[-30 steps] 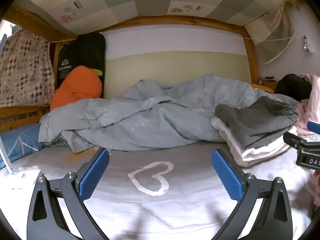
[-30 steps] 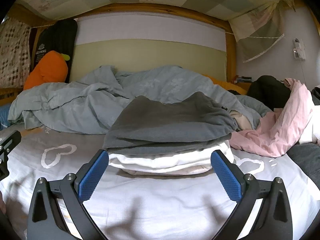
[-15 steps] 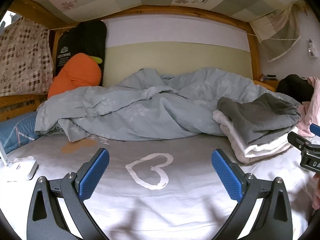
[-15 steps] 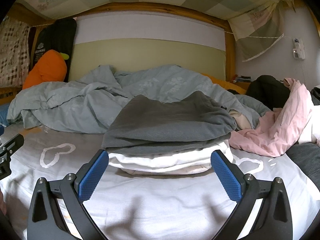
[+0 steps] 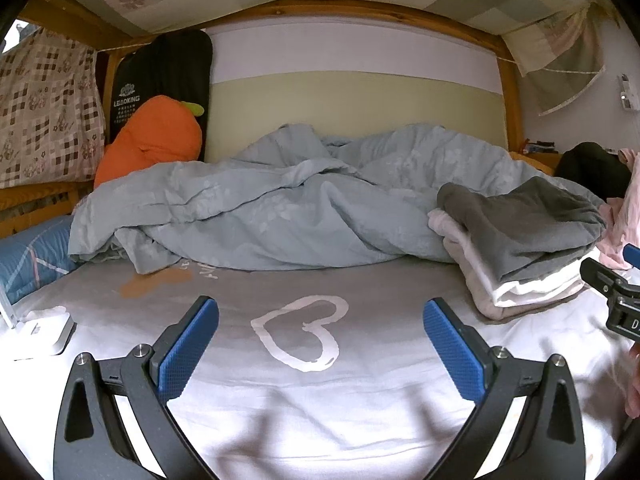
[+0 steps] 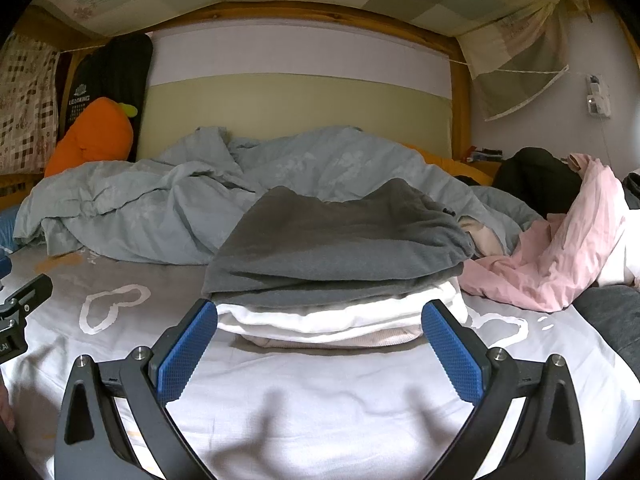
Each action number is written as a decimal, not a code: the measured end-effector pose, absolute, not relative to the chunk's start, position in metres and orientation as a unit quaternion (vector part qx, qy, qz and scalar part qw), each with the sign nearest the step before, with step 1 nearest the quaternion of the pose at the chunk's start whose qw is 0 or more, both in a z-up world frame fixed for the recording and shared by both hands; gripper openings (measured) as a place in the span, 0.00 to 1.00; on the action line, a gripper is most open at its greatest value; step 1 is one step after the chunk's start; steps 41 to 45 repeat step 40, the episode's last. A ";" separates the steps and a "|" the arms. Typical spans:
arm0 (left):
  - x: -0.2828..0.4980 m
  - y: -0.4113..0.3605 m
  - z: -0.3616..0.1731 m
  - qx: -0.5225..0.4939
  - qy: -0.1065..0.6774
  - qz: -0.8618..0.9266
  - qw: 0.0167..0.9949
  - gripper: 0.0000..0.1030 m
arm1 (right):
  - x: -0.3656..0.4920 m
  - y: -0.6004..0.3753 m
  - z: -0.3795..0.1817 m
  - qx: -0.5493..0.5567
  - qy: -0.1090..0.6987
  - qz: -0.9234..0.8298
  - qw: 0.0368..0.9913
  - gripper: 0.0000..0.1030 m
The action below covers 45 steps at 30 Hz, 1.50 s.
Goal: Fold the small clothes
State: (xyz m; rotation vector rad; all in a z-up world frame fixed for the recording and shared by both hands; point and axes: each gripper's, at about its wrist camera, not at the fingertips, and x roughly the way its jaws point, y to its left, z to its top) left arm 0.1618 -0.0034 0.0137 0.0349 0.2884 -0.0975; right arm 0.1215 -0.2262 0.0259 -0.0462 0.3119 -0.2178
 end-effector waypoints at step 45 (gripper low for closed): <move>0.156 -0.016 0.010 0.070 0.142 -0.049 0.986 0.99 | 0.125 -0.226 0.023 -0.030 0.164 -0.108 0.980 1.00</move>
